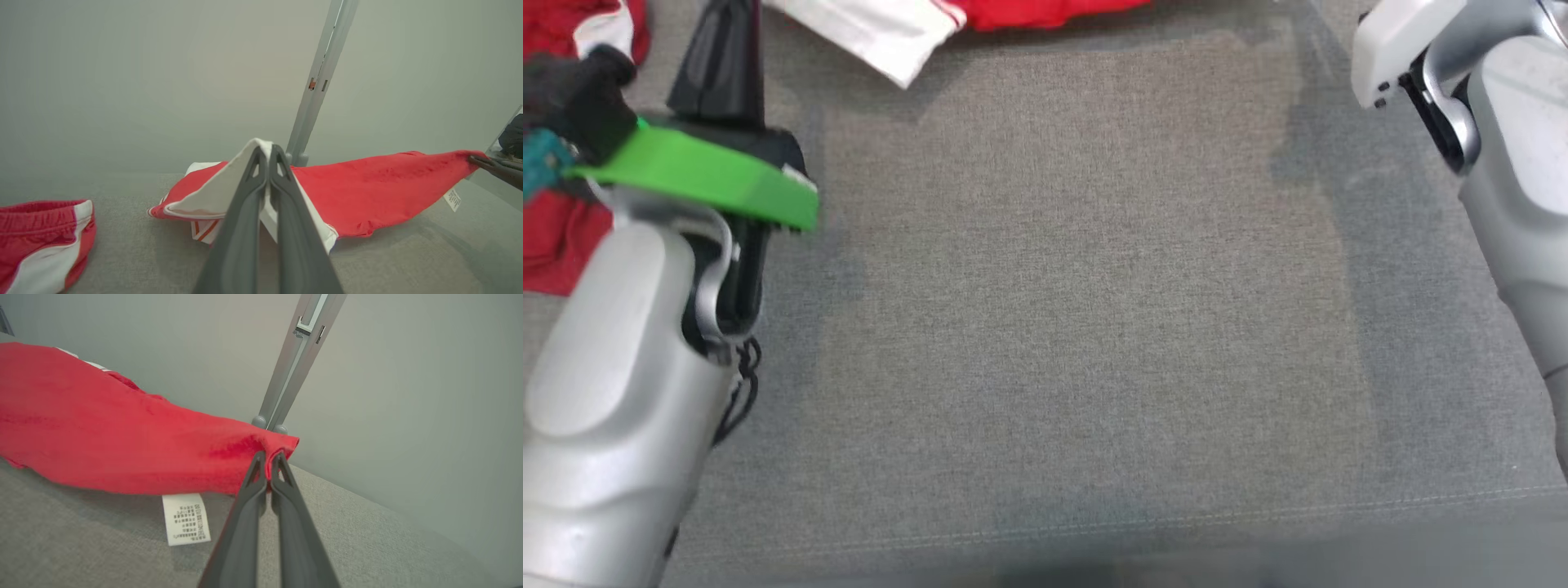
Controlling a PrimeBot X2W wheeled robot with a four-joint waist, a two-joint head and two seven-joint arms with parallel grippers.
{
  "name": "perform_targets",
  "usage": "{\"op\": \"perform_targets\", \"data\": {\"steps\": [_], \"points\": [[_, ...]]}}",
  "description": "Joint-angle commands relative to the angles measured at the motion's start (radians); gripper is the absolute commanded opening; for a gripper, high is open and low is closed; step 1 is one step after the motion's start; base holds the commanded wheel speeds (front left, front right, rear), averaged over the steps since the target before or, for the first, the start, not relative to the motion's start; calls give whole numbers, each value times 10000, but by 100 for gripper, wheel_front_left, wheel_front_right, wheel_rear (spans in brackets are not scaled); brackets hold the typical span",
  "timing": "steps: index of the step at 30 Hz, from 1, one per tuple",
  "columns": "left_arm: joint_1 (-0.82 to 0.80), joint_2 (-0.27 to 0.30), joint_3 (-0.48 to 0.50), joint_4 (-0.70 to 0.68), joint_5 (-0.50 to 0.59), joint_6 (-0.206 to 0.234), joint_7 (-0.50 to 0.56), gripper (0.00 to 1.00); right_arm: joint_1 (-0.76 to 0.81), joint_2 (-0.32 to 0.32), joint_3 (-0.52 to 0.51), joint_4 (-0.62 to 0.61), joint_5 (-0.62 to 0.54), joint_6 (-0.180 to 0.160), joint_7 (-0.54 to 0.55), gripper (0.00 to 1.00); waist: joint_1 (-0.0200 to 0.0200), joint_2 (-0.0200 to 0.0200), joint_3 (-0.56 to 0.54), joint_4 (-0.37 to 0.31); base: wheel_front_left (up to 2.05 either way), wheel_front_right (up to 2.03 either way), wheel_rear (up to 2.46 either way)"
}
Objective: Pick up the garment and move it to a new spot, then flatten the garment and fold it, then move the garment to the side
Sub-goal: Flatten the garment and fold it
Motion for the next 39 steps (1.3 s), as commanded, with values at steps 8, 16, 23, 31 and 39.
{"op": "perform_targets", "data": {"steps": [8,16,23,31,39], "points": [[2953,-66,-202,-1054,-450,905,90,0,2008,-1278,695,-1156,1288,-14,1541,0,0,0,-2086,427,0,0,0],[4971,137,-416,-1995,-1142,1565,1014,0,4115,-2071,550,-2457,2058,-14,3227,0,0,0,-3116,355,0,0,0],[6239,563,-623,-3068,-1657,2252,2250,0,5636,-2028,-249,-3176,2238,-14,3994,0,0,0,-3602,299,0,0,0],[7775,1033,-900,-4495,-2244,3216,3570,0,7396,-1308,-1491,-3349,1722,-14,4492,0,0,0,-3993,373,0,0,0],[8809,1475,-1098,-5359,-2417,3891,4206,0,8958,-536,-2658,-3988,1499,-15,5432,0,0,0,-4203,421,0,0,0]]}}
